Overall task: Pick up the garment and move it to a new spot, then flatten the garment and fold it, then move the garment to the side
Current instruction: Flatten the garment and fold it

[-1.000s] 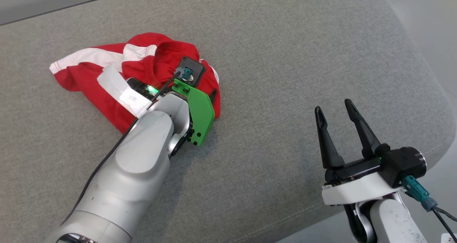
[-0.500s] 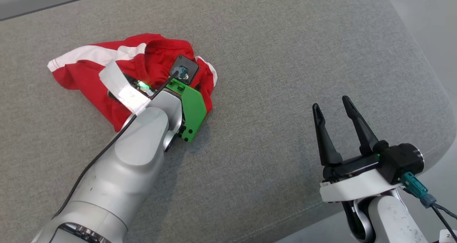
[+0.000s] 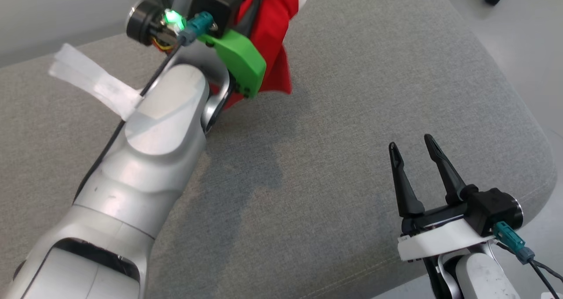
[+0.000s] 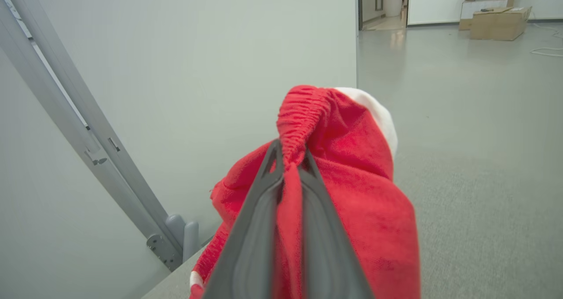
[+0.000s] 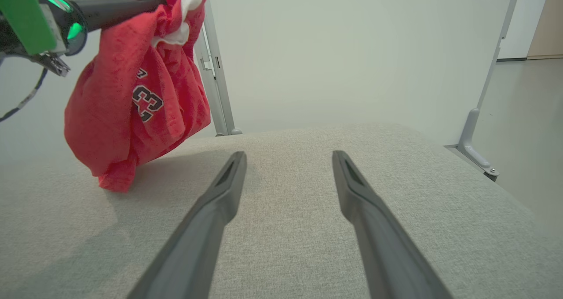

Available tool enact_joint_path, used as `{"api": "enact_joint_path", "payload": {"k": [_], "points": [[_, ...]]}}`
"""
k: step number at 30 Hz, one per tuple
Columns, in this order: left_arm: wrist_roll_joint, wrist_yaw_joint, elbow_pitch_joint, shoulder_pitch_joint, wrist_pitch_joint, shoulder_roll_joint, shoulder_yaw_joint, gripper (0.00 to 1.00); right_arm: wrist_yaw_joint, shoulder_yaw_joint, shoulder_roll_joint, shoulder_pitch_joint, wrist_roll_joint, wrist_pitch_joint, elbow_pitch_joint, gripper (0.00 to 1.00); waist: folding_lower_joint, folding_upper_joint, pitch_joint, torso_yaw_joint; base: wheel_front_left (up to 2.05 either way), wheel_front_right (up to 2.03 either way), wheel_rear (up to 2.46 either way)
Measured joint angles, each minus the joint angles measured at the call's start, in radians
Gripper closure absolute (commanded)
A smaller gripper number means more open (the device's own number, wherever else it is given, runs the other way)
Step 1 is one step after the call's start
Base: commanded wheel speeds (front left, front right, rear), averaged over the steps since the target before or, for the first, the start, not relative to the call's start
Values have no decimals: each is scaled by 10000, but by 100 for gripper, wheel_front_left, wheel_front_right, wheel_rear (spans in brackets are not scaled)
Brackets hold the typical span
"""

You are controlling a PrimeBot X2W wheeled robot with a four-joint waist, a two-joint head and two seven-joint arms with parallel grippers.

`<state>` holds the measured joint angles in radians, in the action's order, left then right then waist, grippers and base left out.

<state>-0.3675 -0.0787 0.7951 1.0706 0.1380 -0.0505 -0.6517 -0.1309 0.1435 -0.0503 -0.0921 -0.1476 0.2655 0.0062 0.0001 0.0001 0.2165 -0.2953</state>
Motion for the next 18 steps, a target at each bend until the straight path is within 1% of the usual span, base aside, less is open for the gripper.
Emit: {"api": "enact_joint_path", "payload": {"k": [3,4,6,8,10,11,12,13,14,15,18], "points": [[-422,334,-759,441,662,12,322,100,2,-40,-2,221,121,0,31,0,0,0,-247,110,0,0,0],[-704,464,-1070,510,828,27,485,100,2,-50,-2,279,173,0,40,0,-1,0,-306,181,0,0,0],[-1475,577,-1626,439,1001,44,897,100,2,-94,0,341,286,0,50,0,-1,0,-408,363,0,0,0],[-2155,746,-2098,-25,1101,27,1267,100,2,-138,2,413,362,0,50,0,-1,0,-484,587,0,0,0],[-2915,825,-2543,-1016,1189,25,1563,100,2,-201,0,470,401,0,44,0,0,0,-540,833,0,0,0],[-3482,648,-2790,-1659,1191,23,1682,100,2,-188,-2,478,439,0,44,0,0,0,-563,967,0,0,0],[-4405,337,-3051,-2368,1202,17,1806,100,2,-178,-4,485,464,0,52,0,0,0,-584,1100,0,0,0],[-5402,128,-3252,-3128,1204,19,1923,100,2,-130,-4,498,472,0,65,0,-1,0,-605,1238,0,0,0],[-6017,-65,-3369,-3831,1204,4,1948,100,0,-88,2,516,512,0,82,0,0,0,-625,1370,0,0,0],[-6165,-219,-3461,-4444,1210,-10,1935,100,0,-67,6,531,546,0,104,0,0,-1,-643,1501,0,0,0],[-5637,-416,-3388,-5895,1231,19,2033,100,0,-52,2,534,591,0,102,0,-1,0,-687,1883,0,0,0]]}}
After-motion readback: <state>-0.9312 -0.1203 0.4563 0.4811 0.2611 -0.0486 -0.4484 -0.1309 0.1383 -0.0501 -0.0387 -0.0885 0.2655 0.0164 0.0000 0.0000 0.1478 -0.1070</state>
